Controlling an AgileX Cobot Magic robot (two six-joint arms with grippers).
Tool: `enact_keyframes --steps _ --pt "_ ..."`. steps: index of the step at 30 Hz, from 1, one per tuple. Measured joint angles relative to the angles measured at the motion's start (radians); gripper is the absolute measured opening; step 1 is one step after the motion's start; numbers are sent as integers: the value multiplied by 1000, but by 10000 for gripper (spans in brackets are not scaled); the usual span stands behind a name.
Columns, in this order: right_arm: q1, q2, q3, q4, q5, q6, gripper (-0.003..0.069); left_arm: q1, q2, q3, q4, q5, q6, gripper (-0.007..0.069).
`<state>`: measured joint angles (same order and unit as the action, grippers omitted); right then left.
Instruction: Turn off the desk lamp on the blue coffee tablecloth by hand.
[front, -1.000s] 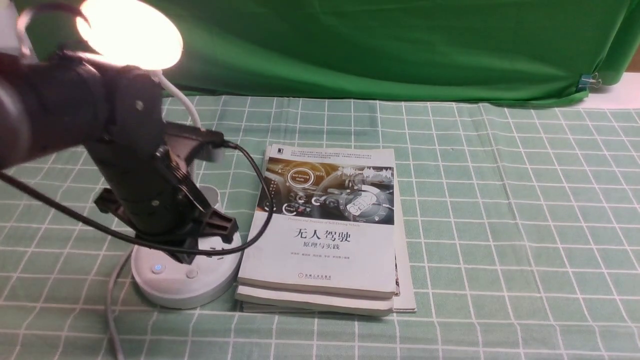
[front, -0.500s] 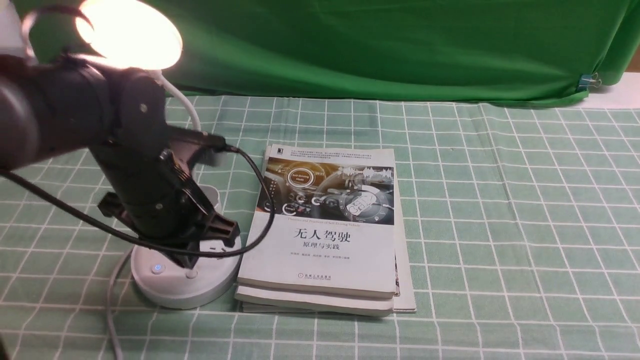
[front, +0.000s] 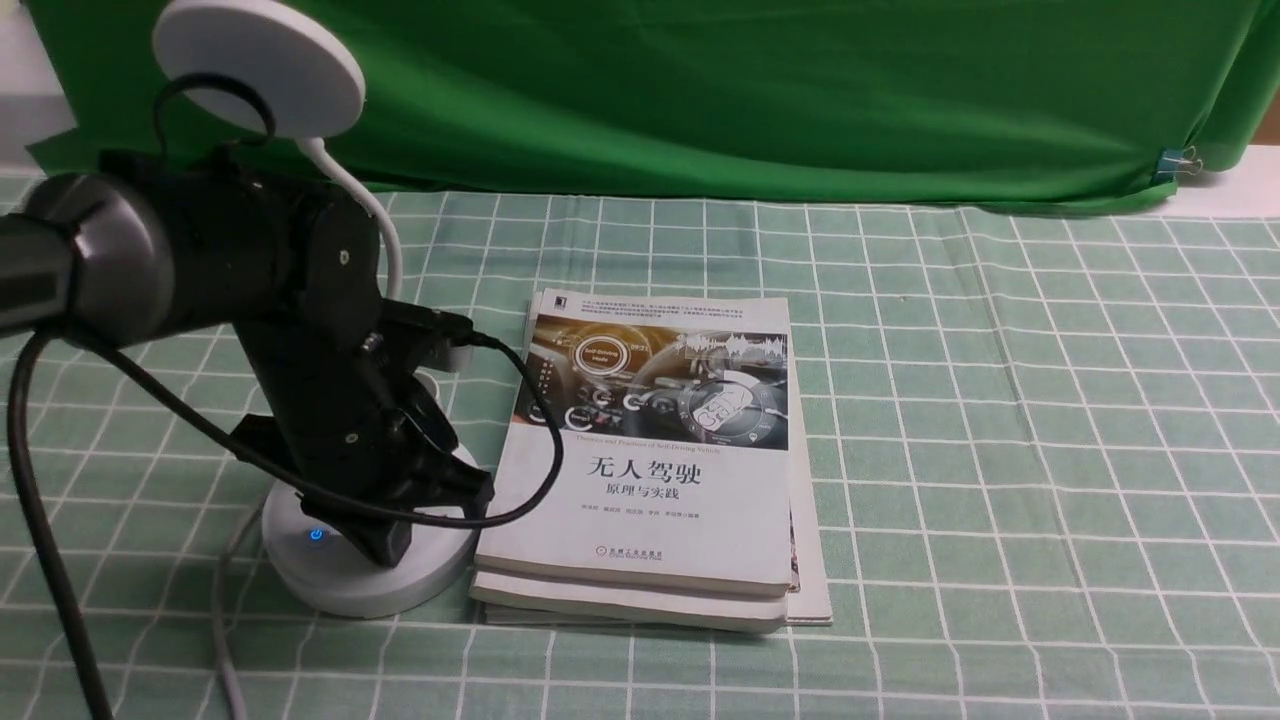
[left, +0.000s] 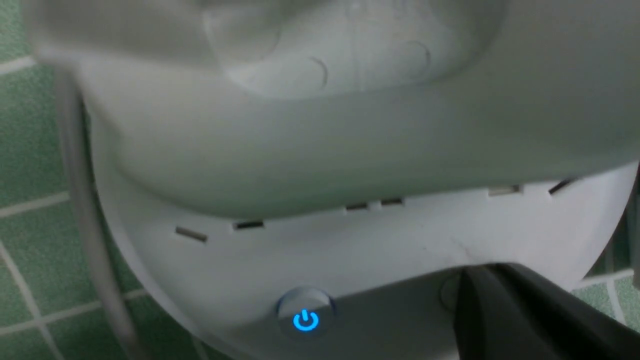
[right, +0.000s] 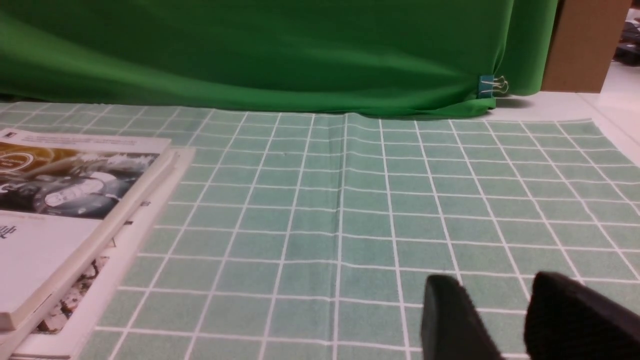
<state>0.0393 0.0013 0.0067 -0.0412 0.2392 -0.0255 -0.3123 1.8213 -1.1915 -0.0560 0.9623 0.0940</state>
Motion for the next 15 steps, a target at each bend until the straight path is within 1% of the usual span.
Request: enact_keyframes --steps 8,14,15 --pt "0 0 0 0 0 0 242 0 -73 12 3 -1 0 3" --pt "0 0 0 1 0 0 242 0 -229 17 -1 25 0 3" --pt "0 0 0 1 0 0 242 0 -289 32 -1 21 0 3"
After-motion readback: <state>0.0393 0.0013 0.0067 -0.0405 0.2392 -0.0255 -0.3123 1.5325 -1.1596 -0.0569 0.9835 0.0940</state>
